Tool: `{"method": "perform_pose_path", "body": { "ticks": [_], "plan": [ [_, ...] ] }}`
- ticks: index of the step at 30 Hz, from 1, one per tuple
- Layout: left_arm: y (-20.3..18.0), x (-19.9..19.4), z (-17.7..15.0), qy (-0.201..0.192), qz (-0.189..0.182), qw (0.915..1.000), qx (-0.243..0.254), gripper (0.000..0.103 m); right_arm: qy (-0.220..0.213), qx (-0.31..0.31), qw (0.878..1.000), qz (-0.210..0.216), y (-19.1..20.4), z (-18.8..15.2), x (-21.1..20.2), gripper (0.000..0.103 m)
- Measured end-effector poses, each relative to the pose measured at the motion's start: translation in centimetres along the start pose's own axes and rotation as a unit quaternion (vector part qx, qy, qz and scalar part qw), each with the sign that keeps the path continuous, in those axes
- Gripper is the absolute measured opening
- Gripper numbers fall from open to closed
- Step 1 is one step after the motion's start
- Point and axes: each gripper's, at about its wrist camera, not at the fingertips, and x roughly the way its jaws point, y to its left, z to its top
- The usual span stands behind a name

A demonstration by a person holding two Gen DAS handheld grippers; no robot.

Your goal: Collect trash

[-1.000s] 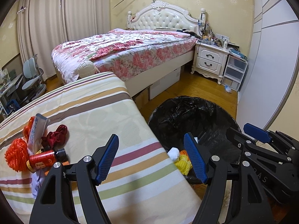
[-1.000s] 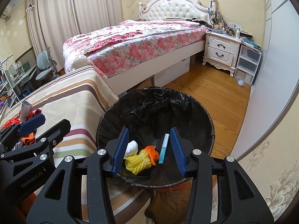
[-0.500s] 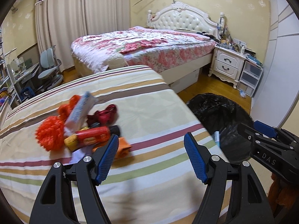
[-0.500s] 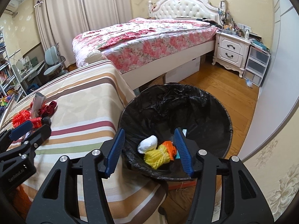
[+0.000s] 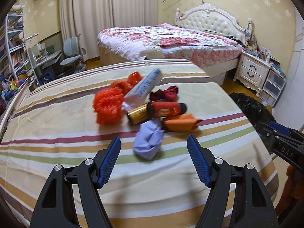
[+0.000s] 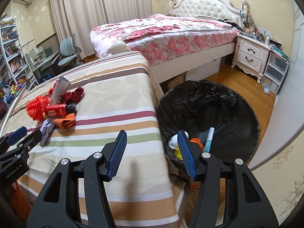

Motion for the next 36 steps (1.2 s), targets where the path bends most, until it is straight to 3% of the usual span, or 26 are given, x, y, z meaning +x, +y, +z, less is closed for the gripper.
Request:
{"method": "perform_pose_path", "body": {
  "ticks": [10, 18, 21, 24, 32, 33, 36],
  "plan": [
    [2.6, 0.1, -0.9, 0.008, 0.001, 0.9995, -0.032, 0.073, 0.007, -0.028, 0.999, 0.014, 3.2, 0.0, 0.3, 0.054],
    [2.1, 1.7, -0.1, 0.021, -0.004, 0.9997, -0.012, 0.073, 0.014, -0.046, 0.999, 0.023, 5.1, 0.2, 0.7, 0.054],
    [2.4, 2.2, 0.0, 0.032, -0.014, 0.9993, -0.011, 0.062, 0.015, -0.053, 0.998, 0.027, 5.8, 0.2, 0.9, 0.056],
    [2.4, 2.7, -0.1, 0.047, -0.024, 0.9986, -0.01, 0.039, 0.017, -0.06, 0.998, 0.032, 6.4, 0.2, 1.1, 0.056],
    [2.5, 1.4, -0.9, 0.027, -0.028, 0.9992, 0.003, 0.027, 0.02, -0.074, 0.996, 0.046, 8.3, 0.3, 1.5, 0.056],
    [2.5, 1.2, -1.0, 0.025, -0.026, 0.9993, 0.005, 0.014, 0.021, -0.077, 0.996, 0.048, 8.6, 0.3, 1.6, 0.056],
    [2.9, 0.8, -1.2, 0.018, -0.033, 0.9993, 0.005, 0.011, 0.023, -0.083, 0.995, 0.055, 9.4, 0.2, 1.7, 0.056]
  ]
}}
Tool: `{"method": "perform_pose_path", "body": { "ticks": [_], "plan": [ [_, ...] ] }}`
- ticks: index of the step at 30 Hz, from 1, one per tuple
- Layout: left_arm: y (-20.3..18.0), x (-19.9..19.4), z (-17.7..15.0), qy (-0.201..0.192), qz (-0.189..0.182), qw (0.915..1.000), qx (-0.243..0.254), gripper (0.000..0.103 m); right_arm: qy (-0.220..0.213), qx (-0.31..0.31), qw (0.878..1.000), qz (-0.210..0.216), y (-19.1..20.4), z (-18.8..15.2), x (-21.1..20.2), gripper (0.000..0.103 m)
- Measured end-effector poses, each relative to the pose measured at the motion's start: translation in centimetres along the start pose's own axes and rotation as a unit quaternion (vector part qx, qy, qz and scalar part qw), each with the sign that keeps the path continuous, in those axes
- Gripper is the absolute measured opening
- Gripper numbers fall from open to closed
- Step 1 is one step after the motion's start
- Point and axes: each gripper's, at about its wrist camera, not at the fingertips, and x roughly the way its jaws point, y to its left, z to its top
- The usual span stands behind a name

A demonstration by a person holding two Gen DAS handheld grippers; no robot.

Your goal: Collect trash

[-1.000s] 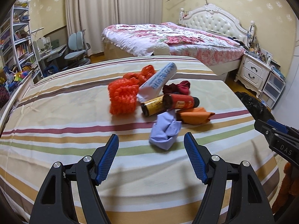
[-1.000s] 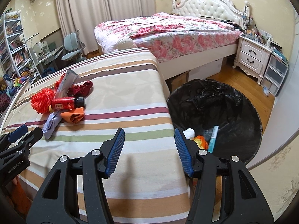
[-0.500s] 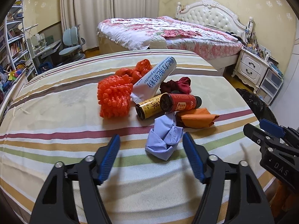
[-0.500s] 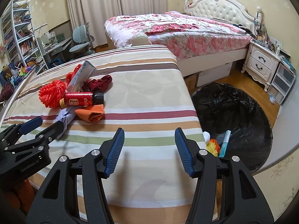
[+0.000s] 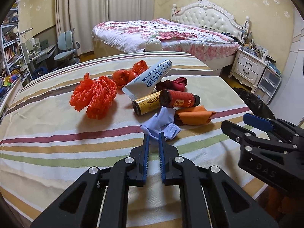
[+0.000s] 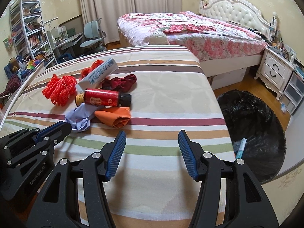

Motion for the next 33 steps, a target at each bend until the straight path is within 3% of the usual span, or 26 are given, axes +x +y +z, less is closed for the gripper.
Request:
{"method": "perform_pose_path", "body": {
  "ticks": [9, 11, 13, 18, 33],
  "plan": [
    [1.3, -0.2, -0.1, -0.002, -0.005, 0.9998, -0.019, 0.012, 0.001, -0.014, 1.0, 0.006, 1.4, 0.3, 0.5, 0.056],
    [1.3, -0.1, 0.0, -0.001, -0.008, 0.9997, -0.021, 0.025, 0.001, -0.01, 1.0, 0.006, 1.2, 0.2, 0.4, 0.056],
    [1.4, -0.3, 0.2, -0.006, -0.004, 0.9996, -0.026, 0.054, 0.001, -0.003, 1.0, 0.004, 0.9, 0.1, 0.4, 0.056],
    [1.2, 0.3, 0.9, -0.001, 0.001, 0.9996, -0.027, 0.072, -0.001, 0.014, 1.0, 0.0, -0.5, -0.2, 0.1, 0.057],
    [-0.1, 3.4, 2.4, 0.043, -0.006, 0.999, 0.008, 0.073, -0.001, 0.032, 0.999, 0.014, -1.7, -0.4, 0.2, 0.057]
  ]
}}
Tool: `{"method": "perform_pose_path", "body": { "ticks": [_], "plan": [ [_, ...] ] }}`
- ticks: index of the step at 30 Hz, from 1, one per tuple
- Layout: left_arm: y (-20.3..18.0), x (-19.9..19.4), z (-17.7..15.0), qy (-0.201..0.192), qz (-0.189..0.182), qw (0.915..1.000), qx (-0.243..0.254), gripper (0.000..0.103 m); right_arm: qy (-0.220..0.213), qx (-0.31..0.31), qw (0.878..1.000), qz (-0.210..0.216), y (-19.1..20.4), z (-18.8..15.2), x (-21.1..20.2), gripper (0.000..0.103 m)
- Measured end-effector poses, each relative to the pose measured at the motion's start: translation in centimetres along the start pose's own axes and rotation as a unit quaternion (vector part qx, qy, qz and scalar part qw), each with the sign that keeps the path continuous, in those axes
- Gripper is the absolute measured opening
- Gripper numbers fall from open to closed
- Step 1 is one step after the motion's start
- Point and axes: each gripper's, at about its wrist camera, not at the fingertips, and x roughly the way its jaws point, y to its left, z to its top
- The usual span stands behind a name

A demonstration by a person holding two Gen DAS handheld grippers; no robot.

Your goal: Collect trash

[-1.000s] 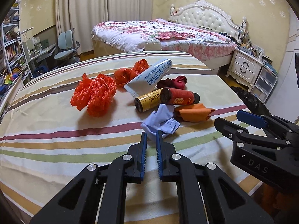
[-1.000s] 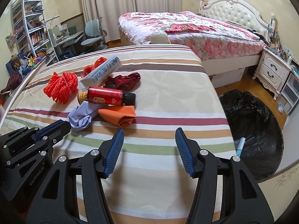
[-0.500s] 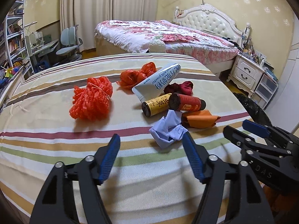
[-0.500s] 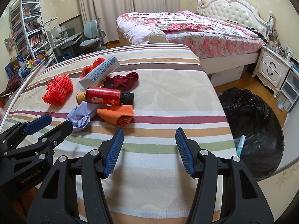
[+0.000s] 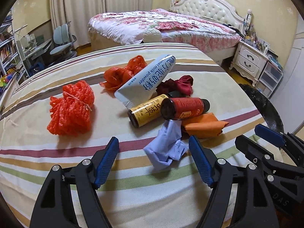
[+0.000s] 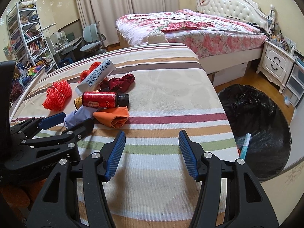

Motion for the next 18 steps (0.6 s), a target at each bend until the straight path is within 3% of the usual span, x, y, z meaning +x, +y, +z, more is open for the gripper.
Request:
{"method": "perform_pose_path", "body": {
  "ticks": [5, 18],
  "plan": [
    [-0.1, -0.2, -0.5, 0.002, -0.01, 0.9999, 0.011, 0.049, 0.0, 0.0, 1.0, 0.001, 0.1, -0.1, 0.1, 0.057],
    [2.0, -3.0, -2.7, -0.015, -0.007, 0.9998, -0.008, 0.045, 0.005, -0.026, 1.0, 0.002, 1.7, 0.0, 0.2, 0.057]
  ]
}}
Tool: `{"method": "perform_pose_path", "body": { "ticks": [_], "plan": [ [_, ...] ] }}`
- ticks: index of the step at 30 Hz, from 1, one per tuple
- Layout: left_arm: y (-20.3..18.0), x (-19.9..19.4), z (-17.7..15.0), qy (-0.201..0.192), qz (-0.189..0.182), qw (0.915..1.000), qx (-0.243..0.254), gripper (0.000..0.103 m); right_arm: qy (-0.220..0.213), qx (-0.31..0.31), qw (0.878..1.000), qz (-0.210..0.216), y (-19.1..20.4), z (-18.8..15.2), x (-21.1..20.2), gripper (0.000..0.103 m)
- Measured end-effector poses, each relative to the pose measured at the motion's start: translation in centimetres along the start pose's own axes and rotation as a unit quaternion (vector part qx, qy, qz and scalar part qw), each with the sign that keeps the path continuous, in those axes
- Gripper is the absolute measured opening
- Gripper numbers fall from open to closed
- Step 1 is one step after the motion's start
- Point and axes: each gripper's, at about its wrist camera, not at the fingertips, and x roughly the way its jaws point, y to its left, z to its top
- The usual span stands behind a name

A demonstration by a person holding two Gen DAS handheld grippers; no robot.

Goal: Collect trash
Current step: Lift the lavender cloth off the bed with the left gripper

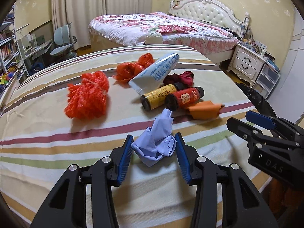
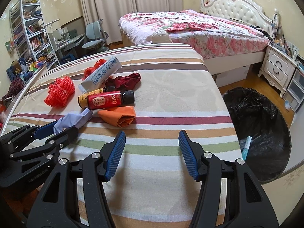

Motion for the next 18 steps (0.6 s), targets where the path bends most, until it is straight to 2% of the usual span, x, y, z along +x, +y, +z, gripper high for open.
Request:
{"method": "perform_pose_path", "body": {
  "ticks": [12, 14, 18],
  "plan": [
    [4.1, -1.0, -0.2, -0.014, 0.042, 0.9983, -0.039, 0.045, 0.016, -0.029, 0.999, 0.014, 3.9, 1.8, 2.2, 0.058],
    [4.5, -1.0, -0.2, -0.016, 0.042, 0.998, -0.044, 0.045, 0.019, -0.032, 0.999, 0.01, 4.5, 2.0, 2.6, 0.062],
    [5.0, -0.9, -0.3, -0.018, 0.041, 0.9979, -0.047, 0.045, 0.027, -0.043, 0.999, -0.006, 5.1, 2.0, 3.3, 0.06]
  ]
}}
